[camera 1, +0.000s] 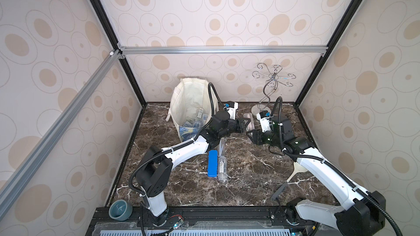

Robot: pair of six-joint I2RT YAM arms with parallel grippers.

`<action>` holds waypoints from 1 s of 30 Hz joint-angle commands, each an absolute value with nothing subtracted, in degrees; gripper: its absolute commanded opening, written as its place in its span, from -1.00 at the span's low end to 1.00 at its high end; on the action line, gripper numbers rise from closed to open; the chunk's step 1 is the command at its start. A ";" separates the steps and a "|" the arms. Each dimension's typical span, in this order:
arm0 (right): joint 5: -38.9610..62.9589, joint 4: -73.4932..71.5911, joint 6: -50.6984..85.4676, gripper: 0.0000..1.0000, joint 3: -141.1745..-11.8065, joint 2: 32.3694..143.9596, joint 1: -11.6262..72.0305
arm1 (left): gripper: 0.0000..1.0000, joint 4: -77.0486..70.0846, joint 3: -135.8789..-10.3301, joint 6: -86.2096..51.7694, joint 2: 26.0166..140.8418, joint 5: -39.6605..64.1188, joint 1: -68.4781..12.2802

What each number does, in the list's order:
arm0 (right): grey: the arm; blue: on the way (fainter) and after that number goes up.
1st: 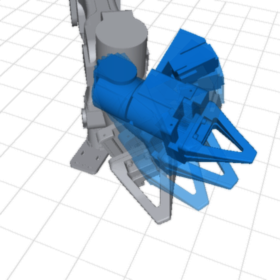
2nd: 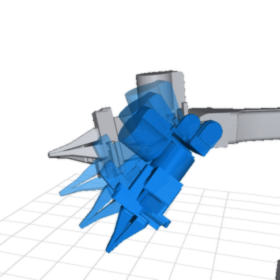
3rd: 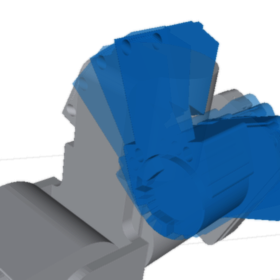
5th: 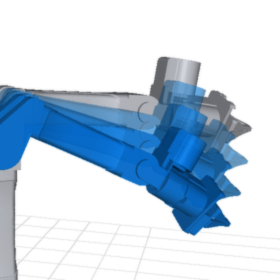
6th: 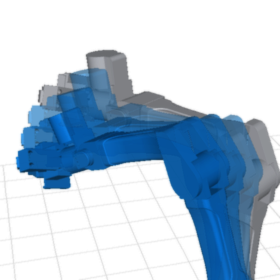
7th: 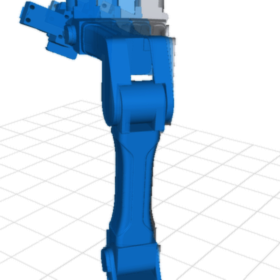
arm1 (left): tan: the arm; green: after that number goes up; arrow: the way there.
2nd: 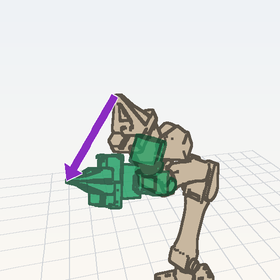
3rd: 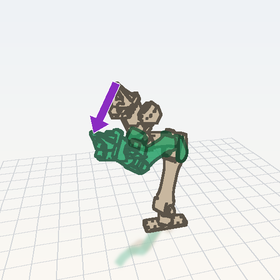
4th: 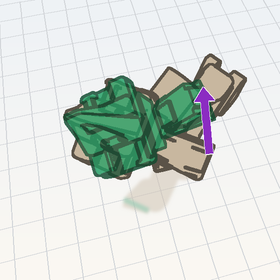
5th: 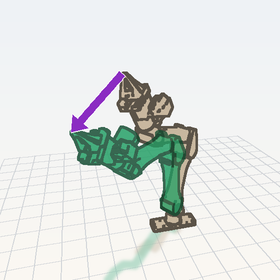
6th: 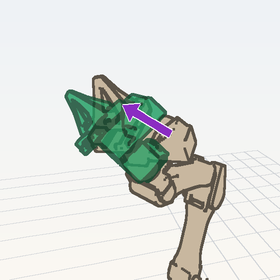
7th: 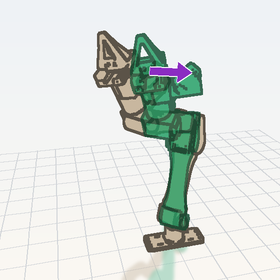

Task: Put the compass set into the canvas bag
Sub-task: Pick up the compass set at the center of the board.

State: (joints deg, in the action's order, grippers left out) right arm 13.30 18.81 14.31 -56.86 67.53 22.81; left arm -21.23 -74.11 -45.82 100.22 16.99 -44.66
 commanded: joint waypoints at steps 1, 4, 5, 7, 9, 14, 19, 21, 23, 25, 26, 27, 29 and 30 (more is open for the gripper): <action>14.85 16.96 14.64 -0.01 -57.14 67.21 22.81 | -0.56 -24.66 -74.41 -46.64 100.87 19.16 -44.72; 15.07 16.96 14.63 -0.01 -57.40 67.59 22.81 | -0.61 -24.65 -74.18 -46.65 100.98 18.90 -44.60; 15.07 16.94 14.59 0.00 -57.55 67.68 22.82 | -0.62 -24.72 -74.10 -46.60 100.99 18.75 -44.61; 15.02 16.94 14.52 0.02 -57.65 67.87 22.79 | -0.64 -24.82 -73.96 -46.36 100.83 18.72 -44.58; 14.77 17.05 14.56 0.05 -57.63 67.96 22.78 | -0.64 -24.86 -74.00 -46.16 100.73 18.48 -44.56; 13.73 18.03 14.31 0.35 -57.72 68.09 22.81 | -0.65 -24.34 -74.17 -44.87 99.94 17.42 -44.40; 11.61 20.34 12.90 0.76 -56.97 67.48 22.78 | -0.66 -20.67 -76.80 -41.92 99.19 15.94 -43.84; 10.57 20.65 12.62 0.89 -56.03 66.66 22.79 | -0.66 -18.83 -78.38 -40.41 98.76 15.16 -43.35; 9.98 20.74 12.41 0.99 -54.93 65.35 22.77 | -0.66 -16.51 -80.27 -38.57 98.16 13.81 -42.66; 9.85 20.83 11.74 0.99 -53.66 63.73 22.77 | -0.66 -12.57 -82.53 -36.05 97.36 11.99 -41.84; 9.97 20.75 11.25 0.99 -53.03 62.91 22.77 | -0.66 -11.15 -83.72 -35.11 96.98 11.27 -41.24; 10.48 20.59 10.53 0.99 -52.31 62.15 22.83 | -0.66 -9.42 -84.94 -34.01 96.49 10.65 -40.55; 12.16 20.40 9.08 0.99 -51.08 60.82 22.77 | -0.66 -6.96 -87.02 -32.12 95.36 8.83 -39.25; 13.04 20.11 8.62 0.99 -50.38 60.21 22.77 | -0.66 -6.10 -87.68 -31.11 94.59 7.95 -38.59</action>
State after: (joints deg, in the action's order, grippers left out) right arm 11.27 19.73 11.25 -51.92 62.13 22.81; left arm -9.74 -83.37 -36.10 99.07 11.64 -40.49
